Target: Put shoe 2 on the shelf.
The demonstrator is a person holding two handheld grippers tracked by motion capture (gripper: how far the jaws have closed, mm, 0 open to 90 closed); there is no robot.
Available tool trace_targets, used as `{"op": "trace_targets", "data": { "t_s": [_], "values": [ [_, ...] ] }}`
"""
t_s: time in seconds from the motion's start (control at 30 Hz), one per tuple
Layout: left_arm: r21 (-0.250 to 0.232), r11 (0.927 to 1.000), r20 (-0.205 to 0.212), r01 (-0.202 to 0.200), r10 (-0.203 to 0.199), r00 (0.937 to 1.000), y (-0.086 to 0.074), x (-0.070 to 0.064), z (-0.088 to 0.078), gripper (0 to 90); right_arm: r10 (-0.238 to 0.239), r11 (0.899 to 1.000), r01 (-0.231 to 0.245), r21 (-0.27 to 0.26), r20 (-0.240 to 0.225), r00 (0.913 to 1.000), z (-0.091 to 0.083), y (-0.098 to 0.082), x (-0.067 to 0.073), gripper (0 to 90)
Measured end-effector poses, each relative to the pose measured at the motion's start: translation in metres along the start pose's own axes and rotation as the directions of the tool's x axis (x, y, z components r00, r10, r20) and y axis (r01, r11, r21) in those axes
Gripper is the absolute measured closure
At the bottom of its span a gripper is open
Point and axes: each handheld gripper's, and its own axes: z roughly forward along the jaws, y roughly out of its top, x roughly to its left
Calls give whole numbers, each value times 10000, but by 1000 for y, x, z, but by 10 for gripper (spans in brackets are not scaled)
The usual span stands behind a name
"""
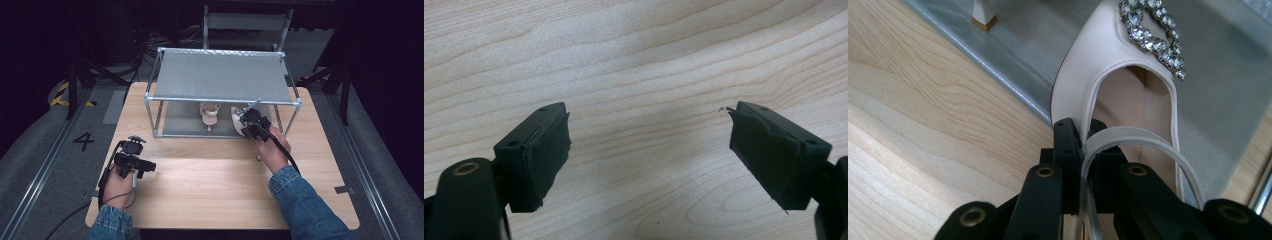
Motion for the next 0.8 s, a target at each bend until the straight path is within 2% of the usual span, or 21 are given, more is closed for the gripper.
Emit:
{"op": "trace_targets", "data": {
  "t_s": [0.2, 0.27, 0.43, 0.53, 0.6, 0.63, 0.67, 0.73, 0.8],
  "values": [
    [26, 9999, -69, -106, 106, 9999, 0, -1, 0, 168, 46, 9998, -43, 187, -142, 9999, 9, -1, 2, 849],
    [50, 9999, -111, -164, 165, 9998, 1, 0, 0, 169, 27, 10000, -28, 92, 43, 10000, 12, 0, 1, 849],
    [48, 9999, -37, -97, 97, 9999, 1, 0, 1, 169, 122, 9999, -122, 13, 79, 9999, 18, 1, -1, 840],
    [84, 9998, 21, -158, 158, 9999, 2, 1, 2, 169, 16, 10000, -15, -47, 211, 9998, 16, 2, 0, 725],
    [117, 9999, 65, -120, 119, 9999, 2, 0, 2, 169, 5, 9994, -6, -358, -14, 10000, 10, 1, 1, 598],
    [139, 9997, 16, -178, 178, 9998, 3, -1, 2, 169, 110, 9995, -117, -283, -242, 9996, 8, 1, 1, 567],
    [156, 9996, 20, -217, 217, 9998, 3, -1, 2, 170, 260, 9994, -268, -209, -360, 9990, 6, 0, 1, 539],
    [153, 9997, 93, -191, 190, 9998, 4, -2, 2, 170, 319, 9988, -330, -364, -317, 9990, 0, -2, 2, 521],
    [157, 9994, -2, -306, 306, 9995, 4, -2, 1, 167, 656, 9958, -694, -595, -627, 9959, -10, -6, 0, 508]
  ]
}}
